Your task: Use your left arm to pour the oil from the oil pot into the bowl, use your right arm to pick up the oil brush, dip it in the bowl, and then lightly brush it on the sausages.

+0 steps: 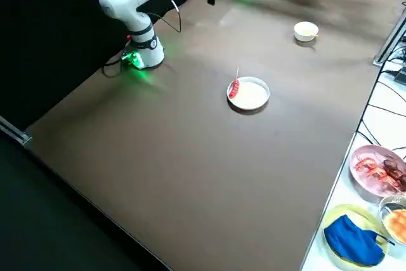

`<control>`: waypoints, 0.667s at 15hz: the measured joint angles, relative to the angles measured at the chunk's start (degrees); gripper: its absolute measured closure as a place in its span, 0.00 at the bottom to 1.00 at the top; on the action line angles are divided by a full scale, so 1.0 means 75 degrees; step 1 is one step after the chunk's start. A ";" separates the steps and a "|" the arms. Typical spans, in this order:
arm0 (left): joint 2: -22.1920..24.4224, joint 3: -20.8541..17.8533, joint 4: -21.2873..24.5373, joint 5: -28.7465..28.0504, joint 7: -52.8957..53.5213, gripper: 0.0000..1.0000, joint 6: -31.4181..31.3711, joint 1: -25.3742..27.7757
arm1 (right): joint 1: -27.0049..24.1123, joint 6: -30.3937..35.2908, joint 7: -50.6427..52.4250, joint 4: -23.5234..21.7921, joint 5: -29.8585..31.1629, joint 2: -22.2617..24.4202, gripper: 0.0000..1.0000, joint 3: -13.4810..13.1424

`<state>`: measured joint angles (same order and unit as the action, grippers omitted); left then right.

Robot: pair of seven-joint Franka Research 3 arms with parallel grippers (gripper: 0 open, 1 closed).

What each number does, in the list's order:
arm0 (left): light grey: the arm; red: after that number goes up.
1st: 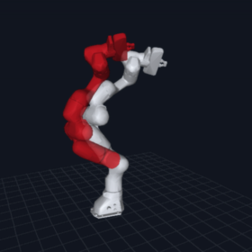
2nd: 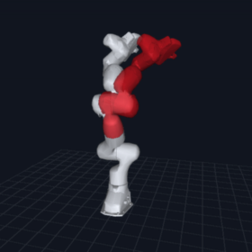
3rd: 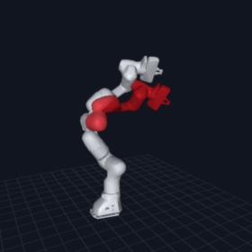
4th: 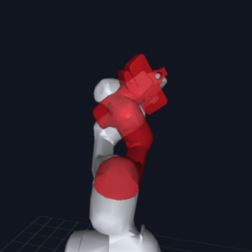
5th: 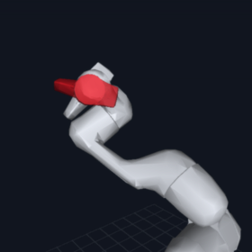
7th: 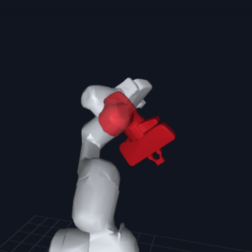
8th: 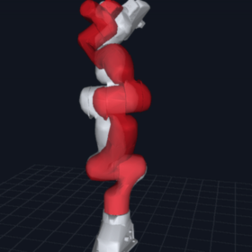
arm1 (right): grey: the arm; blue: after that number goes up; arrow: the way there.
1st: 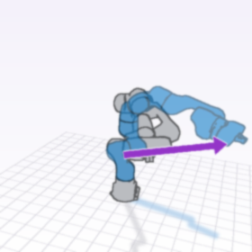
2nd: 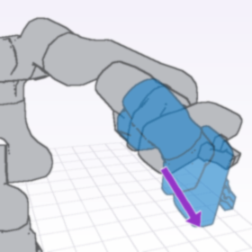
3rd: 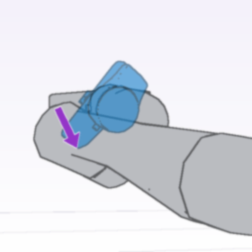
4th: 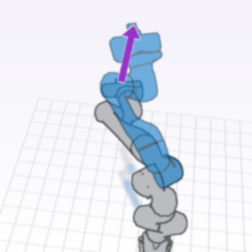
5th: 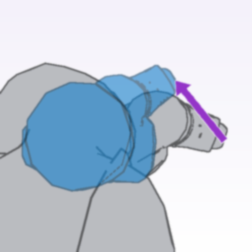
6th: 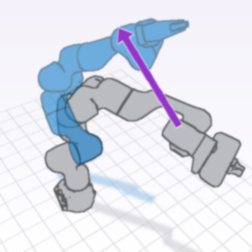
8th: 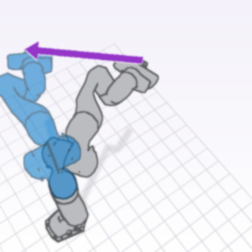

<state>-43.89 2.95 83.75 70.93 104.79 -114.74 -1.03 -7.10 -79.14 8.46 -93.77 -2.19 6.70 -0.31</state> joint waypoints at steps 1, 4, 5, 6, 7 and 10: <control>0.0022 0.0015 0.0001 0.0000 -0.0169 0.47 -0.0635 -0.0501 | 0.0000 0.0000 0.0000 0.0000 0.0000 0.0000 0.00 0.0001; 0.0022 0.0095 0.0013 0.0000 -0.0180 0.47 -0.1780 -0.1146 | 0.0000 0.0000 0.0000 0.0001 0.0000 0.0000 0.00 0.0004; 0.0021 0.0102 0.0017 0.0001 -0.0182 0.47 -0.2163 -0.1403 | 0.0000 0.0000 0.0000 0.0000 0.0000 0.0000 0.00 0.0007; 0.0022 0.0105 0.0023 0.0001 -0.0196 0.47 -0.2628 -0.1679 | 0.0001 0.0000 0.0000 0.0001 0.0000 0.0000 0.00 0.0012; 0.0021 0.0104 0.0027 0.0001 -0.0252 0.47 -0.3121 -0.1965 | 0.0001 0.0000 0.0000 0.0000 0.0000 0.0000 0.00 0.0017; 0.0021 -0.0017 0.0042 -0.0026 -0.0593 0.47 -0.4368 -0.2832 | 0.0001 0.0000 0.0000 0.0002 -0.0001 0.0000 0.00 0.0038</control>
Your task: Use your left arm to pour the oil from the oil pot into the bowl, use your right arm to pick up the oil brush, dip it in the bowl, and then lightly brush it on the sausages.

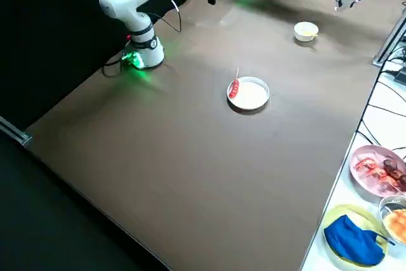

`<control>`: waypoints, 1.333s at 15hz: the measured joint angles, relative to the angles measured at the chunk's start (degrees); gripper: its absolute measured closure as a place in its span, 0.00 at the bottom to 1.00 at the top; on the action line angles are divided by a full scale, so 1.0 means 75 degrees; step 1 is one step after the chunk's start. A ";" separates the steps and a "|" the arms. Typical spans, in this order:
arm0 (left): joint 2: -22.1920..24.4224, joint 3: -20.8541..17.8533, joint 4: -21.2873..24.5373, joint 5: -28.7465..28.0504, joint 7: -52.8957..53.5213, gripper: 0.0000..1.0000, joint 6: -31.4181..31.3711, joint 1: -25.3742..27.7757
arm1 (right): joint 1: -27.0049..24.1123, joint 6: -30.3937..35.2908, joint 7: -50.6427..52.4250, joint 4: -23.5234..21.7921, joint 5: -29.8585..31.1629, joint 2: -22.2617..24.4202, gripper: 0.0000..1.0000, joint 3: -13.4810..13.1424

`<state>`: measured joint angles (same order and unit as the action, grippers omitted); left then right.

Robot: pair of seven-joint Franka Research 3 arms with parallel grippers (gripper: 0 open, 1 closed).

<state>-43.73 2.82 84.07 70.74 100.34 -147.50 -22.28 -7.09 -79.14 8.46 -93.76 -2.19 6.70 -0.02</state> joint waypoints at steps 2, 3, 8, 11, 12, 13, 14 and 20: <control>-0.0003 -0.0156 0.0017 -0.0166 -0.0444 0.47 -0.0541 -0.0465 | 0.0003 -0.0002 0.0000 0.0032 0.0000 0.0001 0.00 0.0035; -0.0005 -0.0288 0.0025 -0.0317 -0.0717 0.47 -0.0690 -0.0675 | 0.0005 -0.0002 0.0000 0.0059 0.0000 0.0004 0.00 0.0049; -0.0006 -0.0608 0.0067 -0.1352 -0.1253 0.47 -0.0756 -0.1194 | 0.0005 -0.0002 0.0000 0.0143 -0.0053 0.0011 0.00 0.0057; -0.0017 -0.0624 0.0158 -0.2049 -0.1254 0.47 -0.0756 -0.1204 | 0.0007 0.0001 0.0000 0.0179 -0.0129 0.0024 0.00 0.0077; -0.0021 -0.0626 0.0198 -0.2411 -0.1254 0.47 -0.0755 -0.1206 | 0.0009 0.0021 0.0000 0.0183 -0.0138 0.0030 0.00 0.0087; -0.0025 -0.0624 0.0244 -0.2794 -0.1260 0.47 -0.0754 -0.1212 | 0.0010 0.0045 0.0000 0.0185 -0.0146 0.0034 0.00 0.0095; -0.0034 -0.0623 0.0279 -0.3098 -0.1262 0.47 -0.0754 -0.1226 | 0.0010 0.0058 0.0000 0.0189 -0.0148 0.0035 0.00 0.0100; -0.0316 -0.0887 0.0522 -0.3417 -0.1262 0.47 -0.0788 -0.1822 | 0.0077 0.0096 0.0004 0.0211 -0.0159 0.0035 0.00 0.0130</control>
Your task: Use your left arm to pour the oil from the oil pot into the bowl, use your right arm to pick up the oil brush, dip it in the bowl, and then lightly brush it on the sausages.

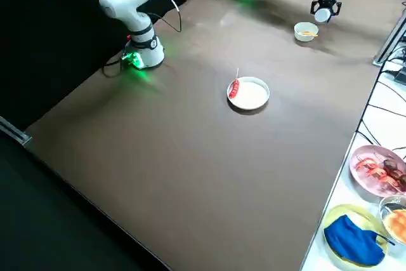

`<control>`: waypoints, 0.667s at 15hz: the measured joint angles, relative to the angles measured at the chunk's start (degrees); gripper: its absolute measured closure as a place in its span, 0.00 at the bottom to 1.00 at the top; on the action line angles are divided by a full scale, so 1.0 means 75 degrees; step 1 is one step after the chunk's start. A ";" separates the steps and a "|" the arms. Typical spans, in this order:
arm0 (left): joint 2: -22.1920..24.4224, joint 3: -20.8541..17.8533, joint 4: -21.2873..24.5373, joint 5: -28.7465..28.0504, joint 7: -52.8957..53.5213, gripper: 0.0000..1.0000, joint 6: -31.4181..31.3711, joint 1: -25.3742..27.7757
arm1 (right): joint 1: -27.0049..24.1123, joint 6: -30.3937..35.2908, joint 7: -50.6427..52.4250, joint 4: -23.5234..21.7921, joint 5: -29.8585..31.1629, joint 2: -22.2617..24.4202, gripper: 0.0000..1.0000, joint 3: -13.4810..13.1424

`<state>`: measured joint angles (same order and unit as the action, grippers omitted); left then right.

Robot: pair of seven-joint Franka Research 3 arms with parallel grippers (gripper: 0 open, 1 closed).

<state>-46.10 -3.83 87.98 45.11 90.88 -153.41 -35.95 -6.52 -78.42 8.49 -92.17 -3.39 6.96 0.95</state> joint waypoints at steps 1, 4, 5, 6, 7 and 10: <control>-0.0007 -0.0110 -0.0001 0.0000 0.0000 0.47 -0.0004 -0.0091 | 0.0021 0.0015 0.0000 0.0001 0.0000 0.0000 0.00 0.0003; -0.0006 -0.0249 -0.0002 -0.0088 0.0000 0.47 -0.0004 -0.0187 | 0.0072 0.0071 0.0000 0.0006 -0.0002 0.0018 0.00 0.0020; -0.0007 -0.0277 -0.0002 -0.0145 0.0000 0.47 -0.0004 -0.0201 | 0.0077 0.0077 0.0000 0.0006 -0.0002 0.0027 0.00 0.0024; -0.0007 -0.0290 -0.0002 -0.0183 0.0000 0.47 -0.0004 -0.0204 | 0.0083 0.0090 0.0001 0.0007 -0.0002 0.0033 0.00 0.0025; -0.0009 -0.0295 -0.0002 -0.0204 0.0000 0.47 -0.0004 -0.0206 | 0.0096 0.0112 0.0003 0.0007 -0.0004 0.0037 0.00 0.0027; -0.0038 -0.0296 -0.0001 -0.0217 0.0000 0.47 -0.0003 -0.0234 | 0.0194 0.0166 0.0005 0.0008 -0.0005 0.0041 0.00 0.0029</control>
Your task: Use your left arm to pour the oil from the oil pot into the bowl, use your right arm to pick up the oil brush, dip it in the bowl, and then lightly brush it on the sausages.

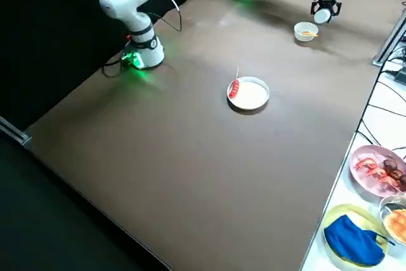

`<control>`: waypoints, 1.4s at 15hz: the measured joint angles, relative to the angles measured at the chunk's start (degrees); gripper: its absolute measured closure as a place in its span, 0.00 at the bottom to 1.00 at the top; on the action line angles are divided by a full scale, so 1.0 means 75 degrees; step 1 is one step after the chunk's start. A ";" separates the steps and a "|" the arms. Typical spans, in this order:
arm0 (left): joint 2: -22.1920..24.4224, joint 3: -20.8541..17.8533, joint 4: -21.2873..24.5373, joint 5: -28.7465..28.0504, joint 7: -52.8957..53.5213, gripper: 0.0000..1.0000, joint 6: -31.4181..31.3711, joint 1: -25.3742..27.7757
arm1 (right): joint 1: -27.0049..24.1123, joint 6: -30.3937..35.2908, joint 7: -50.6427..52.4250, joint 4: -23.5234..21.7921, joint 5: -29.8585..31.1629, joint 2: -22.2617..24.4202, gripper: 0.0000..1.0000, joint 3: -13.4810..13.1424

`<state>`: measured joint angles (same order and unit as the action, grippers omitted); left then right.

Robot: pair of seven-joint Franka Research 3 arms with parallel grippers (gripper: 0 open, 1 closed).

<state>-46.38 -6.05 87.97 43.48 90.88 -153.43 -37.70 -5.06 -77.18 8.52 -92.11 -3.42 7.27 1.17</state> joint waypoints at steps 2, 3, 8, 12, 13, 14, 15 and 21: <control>-0.0019 0.0000 0.0000 0.0000 0.0000 0.47 0.0000 -0.0012 | 0.0038 0.0005 0.0000 0.0000 0.0000 0.0001 0.00 0.0000; -0.0026 -0.0001 0.0000 0.0000 0.0000 0.47 0.0000 -0.0013 | 0.0044 0.0005 0.0000 0.0000 0.0000 0.0001 0.00 0.0000; -0.0040 -0.0028 -0.0007 0.0000 0.0000 0.47 0.0000 -0.0009 | 0.0082 0.0006 0.0000 0.0000 -0.0001 0.0001 0.00 0.0000; -0.0038 -0.0048 -0.0041 0.0000 -0.0080 0.47 0.0000 0.0110 | 0.0142 0.0006 0.0000 0.0000 -0.0001 0.0001 0.00 0.0001; -0.0036 -0.0045 -0.0079 0.0011 -0.0226 0.47 0.0000 0.0257 | 0.0144 0.0004 0.0000 0.0000 -0.0001 0.0001 0.00 0.0000; -0.0033 -0.0041 -0.0095 0.0063 -0.0306 0.47 0.0029 0.0349 | 0.0144 0.0003 0.0000 0.0000 -0.0001 0.0001 0.00 -0.0003; -0.0033 -0.0022 -0.0108 0.0176 -0.0350 0.47 0.0109 0.0453 | 0.0144 -0.0001 0.0000 0.0000 -0.0001 0.0001 0.00 -0.0014; 0.0019 0.0547 -0.0263 0.0521 -0.0365 0.47 0.1123 0.1632 | 0.0123 -0.0045 0.0000 -0.0002 0.0003 0.0000 0.00 -0.0158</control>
<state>-46.24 -1.94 86.00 47.39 88.14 -145.01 -25.47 -4.14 -77.52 8.52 -92.13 -3.40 7.27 -0.02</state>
